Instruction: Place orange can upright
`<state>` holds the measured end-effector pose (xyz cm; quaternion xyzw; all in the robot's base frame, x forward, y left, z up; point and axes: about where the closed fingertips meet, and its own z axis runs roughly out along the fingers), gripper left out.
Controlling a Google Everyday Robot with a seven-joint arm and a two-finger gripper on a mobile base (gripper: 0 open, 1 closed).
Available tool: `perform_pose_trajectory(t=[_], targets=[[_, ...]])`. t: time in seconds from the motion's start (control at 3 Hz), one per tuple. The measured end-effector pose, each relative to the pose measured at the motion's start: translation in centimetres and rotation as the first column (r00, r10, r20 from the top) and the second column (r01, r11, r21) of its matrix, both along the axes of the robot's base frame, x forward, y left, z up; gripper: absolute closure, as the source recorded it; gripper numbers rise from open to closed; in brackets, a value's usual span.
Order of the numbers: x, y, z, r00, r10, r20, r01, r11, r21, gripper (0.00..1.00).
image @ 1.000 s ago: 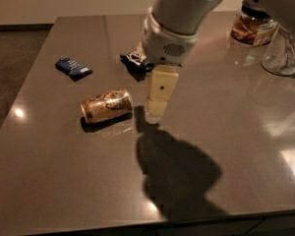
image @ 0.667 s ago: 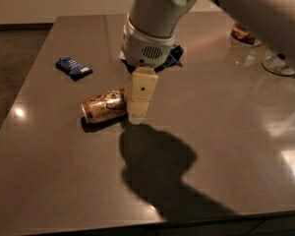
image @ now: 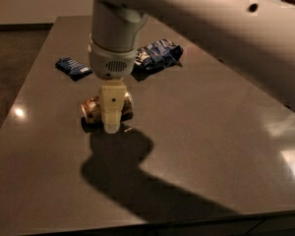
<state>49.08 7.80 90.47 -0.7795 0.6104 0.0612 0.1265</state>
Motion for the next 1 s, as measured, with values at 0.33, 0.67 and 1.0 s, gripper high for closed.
perform_pose_trajectory(t=[0.33, 0.67, 1.0], targets=[[-0.3, 1.9, -1.9, 0.9990, 0.044, -0.007, -0.044, 0.998, -0.039, 0.00], [-0.5, 3.0, -3.5, 0.9973, 0.070, -0.023, -0.071, 0.995, -0.070, 0.00], [-0.5, 3.7, -4.8, 0.9958, 0.082, -0.041, -0.086, 0.992, -0.093, 0.00]])
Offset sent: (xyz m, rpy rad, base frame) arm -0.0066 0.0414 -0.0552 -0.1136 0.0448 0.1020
